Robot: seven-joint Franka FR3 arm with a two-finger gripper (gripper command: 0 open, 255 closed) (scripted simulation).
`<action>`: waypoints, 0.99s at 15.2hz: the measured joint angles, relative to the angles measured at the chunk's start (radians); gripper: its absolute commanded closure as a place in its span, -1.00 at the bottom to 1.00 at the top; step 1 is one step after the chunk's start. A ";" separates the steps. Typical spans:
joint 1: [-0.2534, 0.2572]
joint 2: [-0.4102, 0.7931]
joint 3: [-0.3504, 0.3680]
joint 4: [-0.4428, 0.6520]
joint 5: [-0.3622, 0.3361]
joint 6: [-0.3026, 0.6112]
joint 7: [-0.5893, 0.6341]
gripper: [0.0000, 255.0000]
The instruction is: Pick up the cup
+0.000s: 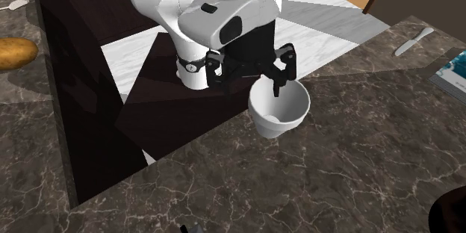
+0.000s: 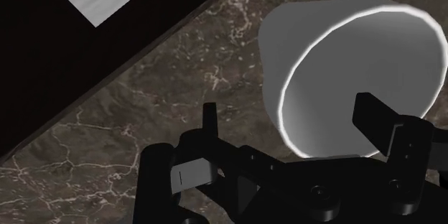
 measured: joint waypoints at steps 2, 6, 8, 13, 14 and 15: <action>0.003 0.010 0.008 -0.018 0.009 0.029 -0.003 -1.00; 0.012 0.027 0.025 -0.061 0.029 0.088 -0.006 -1.00; 0.013 0.030 0.027 -0.066 0.031 0.096 -0.008 1.00; 0.013 0.030 0.027 -0.067 0.032 0.099 -0.008 1.00; 0.013 0.030 0.027 -0.068 0.032 0.100 -0.008 1.00; 0.013 0.030 0.027 -0.068 0.032 0.100 -0.008 1.00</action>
